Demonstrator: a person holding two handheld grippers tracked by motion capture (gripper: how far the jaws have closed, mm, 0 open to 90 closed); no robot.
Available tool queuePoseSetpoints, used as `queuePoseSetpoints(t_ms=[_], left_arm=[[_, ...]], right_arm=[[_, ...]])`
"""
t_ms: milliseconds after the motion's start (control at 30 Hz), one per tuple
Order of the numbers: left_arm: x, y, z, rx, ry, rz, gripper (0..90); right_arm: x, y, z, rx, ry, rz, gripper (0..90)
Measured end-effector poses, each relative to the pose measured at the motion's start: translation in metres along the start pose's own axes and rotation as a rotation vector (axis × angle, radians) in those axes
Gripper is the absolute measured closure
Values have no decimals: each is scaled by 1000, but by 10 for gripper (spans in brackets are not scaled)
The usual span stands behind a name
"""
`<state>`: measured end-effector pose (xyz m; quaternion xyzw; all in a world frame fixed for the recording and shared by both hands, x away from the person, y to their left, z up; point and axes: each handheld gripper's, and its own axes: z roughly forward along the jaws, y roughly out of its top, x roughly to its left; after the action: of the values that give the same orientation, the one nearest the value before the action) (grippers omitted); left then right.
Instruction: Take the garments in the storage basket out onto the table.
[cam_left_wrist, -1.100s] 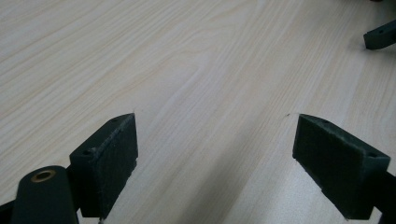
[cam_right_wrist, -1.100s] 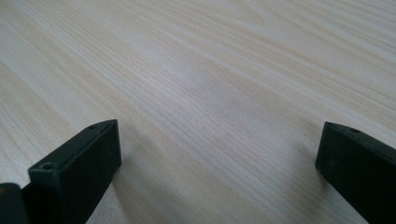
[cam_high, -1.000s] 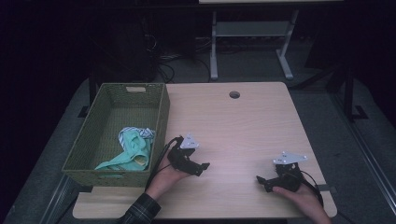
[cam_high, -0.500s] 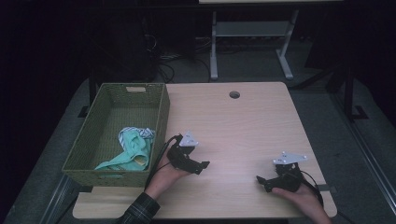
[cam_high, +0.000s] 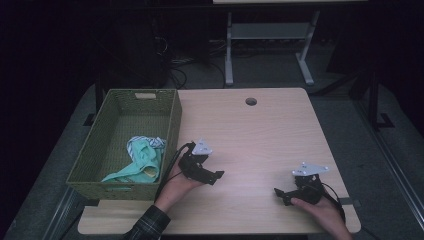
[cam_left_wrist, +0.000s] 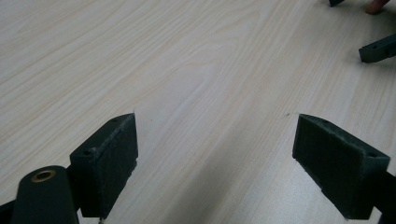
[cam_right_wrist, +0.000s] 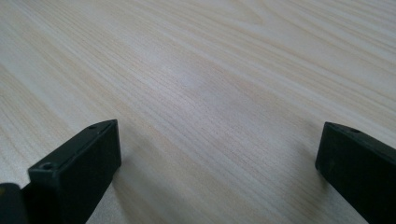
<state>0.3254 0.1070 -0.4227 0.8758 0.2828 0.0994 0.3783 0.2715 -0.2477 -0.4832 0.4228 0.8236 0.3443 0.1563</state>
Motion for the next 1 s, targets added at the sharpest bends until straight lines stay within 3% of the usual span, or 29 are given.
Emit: queuePoseSetpoints(t_ms=[1000], left_arm=[[4,16,-12,-16,-7,2,136]], right_arm=[[0,0,0,0,1,0,0]])
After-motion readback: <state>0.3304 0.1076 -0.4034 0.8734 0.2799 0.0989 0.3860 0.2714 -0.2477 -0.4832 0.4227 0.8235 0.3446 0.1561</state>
